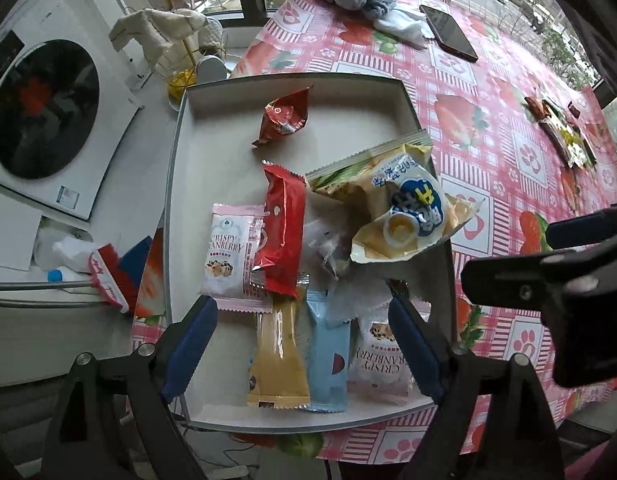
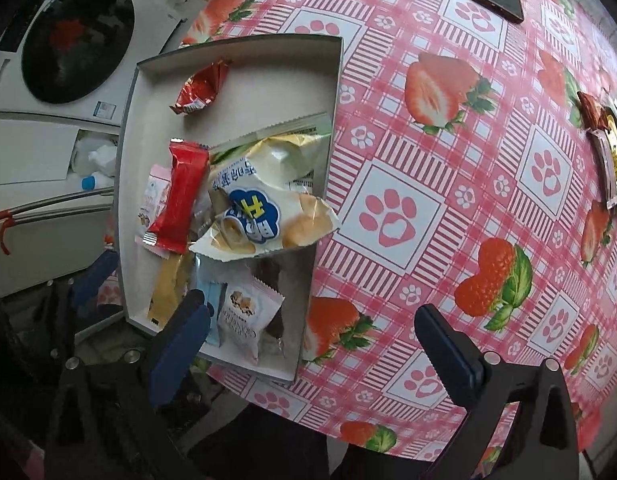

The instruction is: Organize snacks

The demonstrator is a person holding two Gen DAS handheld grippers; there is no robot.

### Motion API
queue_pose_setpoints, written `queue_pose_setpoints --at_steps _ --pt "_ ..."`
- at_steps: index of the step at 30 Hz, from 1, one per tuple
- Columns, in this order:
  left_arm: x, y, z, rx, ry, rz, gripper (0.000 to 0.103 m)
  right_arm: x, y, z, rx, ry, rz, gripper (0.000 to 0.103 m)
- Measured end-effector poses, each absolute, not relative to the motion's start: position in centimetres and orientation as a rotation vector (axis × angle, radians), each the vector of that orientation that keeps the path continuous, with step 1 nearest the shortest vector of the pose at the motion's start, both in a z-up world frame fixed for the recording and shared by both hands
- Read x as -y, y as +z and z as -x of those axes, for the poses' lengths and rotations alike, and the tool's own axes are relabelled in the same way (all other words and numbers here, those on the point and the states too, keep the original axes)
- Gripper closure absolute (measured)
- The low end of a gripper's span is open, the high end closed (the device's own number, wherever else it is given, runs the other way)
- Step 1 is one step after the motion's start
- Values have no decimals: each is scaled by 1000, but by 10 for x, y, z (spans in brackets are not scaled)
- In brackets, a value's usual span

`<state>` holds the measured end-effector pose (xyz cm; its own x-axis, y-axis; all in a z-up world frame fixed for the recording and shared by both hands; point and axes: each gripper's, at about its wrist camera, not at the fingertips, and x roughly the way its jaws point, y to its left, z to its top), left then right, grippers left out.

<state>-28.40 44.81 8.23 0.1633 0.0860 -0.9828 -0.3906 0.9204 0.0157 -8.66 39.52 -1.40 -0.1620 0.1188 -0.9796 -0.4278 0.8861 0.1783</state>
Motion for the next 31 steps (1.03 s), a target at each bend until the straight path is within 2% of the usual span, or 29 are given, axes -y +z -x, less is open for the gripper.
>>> queue_pose_setpoints --at_steps 31 --pt "-437 97 295 -1349 354 205 13 -391 -6 95 -1656 517 187 0"
